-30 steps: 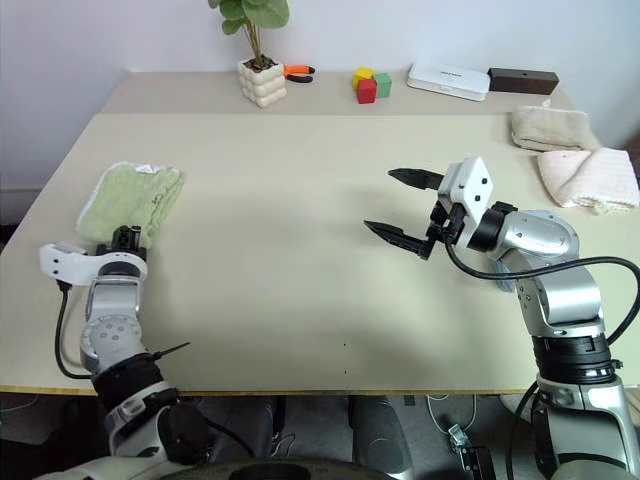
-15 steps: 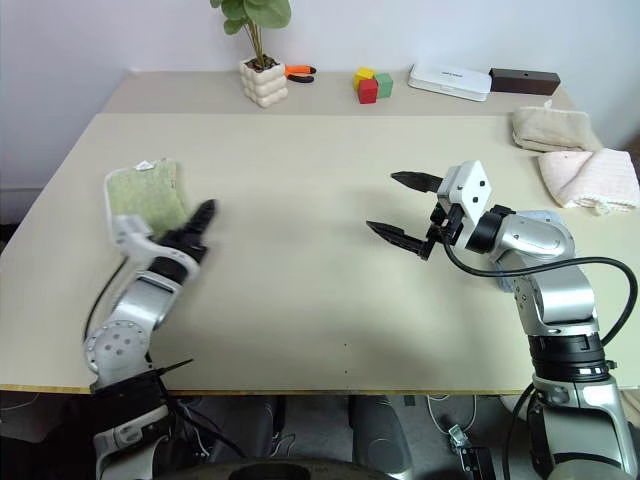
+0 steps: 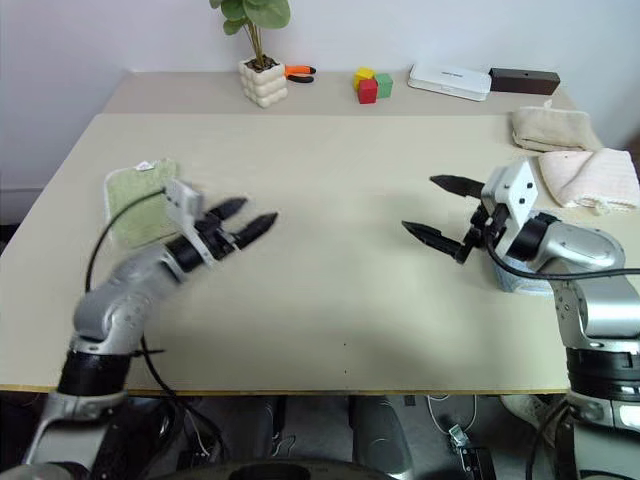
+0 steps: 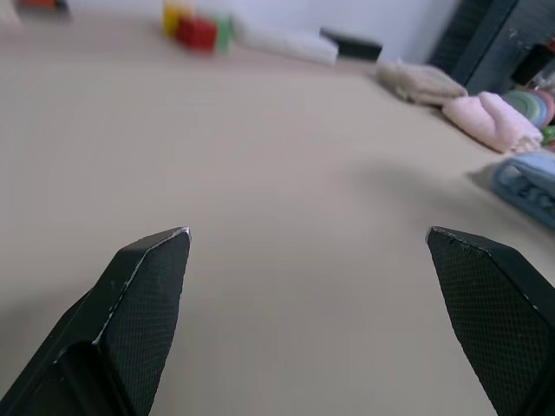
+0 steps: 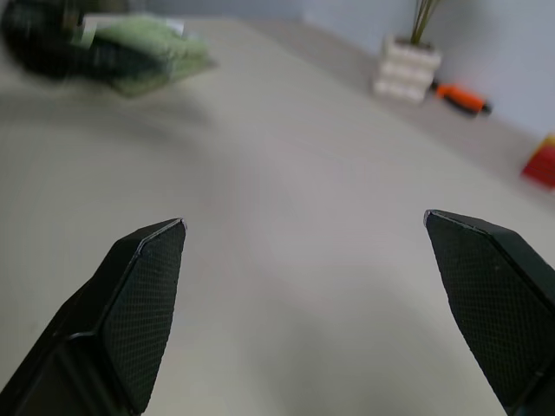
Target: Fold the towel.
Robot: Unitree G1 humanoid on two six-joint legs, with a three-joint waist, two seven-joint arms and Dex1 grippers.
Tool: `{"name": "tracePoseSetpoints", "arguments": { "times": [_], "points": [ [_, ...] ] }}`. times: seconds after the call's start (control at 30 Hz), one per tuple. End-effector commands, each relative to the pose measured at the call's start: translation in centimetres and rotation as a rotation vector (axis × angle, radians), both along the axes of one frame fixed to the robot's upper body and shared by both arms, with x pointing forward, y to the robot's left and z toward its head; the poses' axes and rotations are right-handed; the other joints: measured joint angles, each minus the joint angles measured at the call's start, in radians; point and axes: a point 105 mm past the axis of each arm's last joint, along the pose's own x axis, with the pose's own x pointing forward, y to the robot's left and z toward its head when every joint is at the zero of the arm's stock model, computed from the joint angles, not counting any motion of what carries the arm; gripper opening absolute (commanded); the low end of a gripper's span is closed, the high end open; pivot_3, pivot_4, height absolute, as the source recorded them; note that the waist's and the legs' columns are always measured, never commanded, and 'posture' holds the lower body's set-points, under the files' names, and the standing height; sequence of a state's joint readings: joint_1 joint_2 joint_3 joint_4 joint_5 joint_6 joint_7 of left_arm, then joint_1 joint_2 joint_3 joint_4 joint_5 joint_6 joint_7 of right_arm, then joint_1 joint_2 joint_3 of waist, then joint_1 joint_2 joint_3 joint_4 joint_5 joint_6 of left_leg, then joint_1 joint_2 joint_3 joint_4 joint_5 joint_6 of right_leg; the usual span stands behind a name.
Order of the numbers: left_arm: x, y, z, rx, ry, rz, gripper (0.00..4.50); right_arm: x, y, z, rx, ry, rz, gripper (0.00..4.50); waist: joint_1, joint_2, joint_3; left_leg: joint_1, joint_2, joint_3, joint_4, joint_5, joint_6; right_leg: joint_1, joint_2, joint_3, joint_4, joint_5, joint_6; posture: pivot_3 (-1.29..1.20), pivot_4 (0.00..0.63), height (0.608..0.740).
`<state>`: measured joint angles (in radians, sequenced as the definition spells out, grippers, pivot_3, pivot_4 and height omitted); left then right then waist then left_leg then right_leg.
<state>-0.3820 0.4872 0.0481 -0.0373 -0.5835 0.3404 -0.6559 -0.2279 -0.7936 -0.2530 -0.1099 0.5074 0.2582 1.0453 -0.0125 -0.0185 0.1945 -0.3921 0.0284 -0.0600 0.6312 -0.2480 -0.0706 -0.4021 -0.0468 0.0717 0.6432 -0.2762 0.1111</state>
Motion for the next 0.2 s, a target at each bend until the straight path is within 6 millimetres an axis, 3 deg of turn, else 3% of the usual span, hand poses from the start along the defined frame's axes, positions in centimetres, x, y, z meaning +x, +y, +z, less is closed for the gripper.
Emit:
{"name": "tracePoseSetpoints", "arguments": {
  "times": [0.03,0.2],
  "points": [
    [0.6,1.9,2.7,0.077,-0.181,-0.058,4.46,-1.0,0.2,2.1,-0.009,-0.089,-0.008,4.5,-0.002,0.0,0.0,0.0,0.0,0.0,0.0,0.0,0.0,-0.001,0.0,0.0,0.0,0.0,0.001,0.0,0.15,0.74],
    [1.7,2.2,3.1,0.091,-0.22,-0.068,4.46,-1.0,0.9,2.7,-0.004,-0.116,-0.032,4.5,-0.006,0.0,0.0,0.0,0.0,0.0,0.0,0.0,0.0,-0.001,0.0,0.0,0.002,0.002,0.003,0.0,0.15,0.74]
  ]
}}
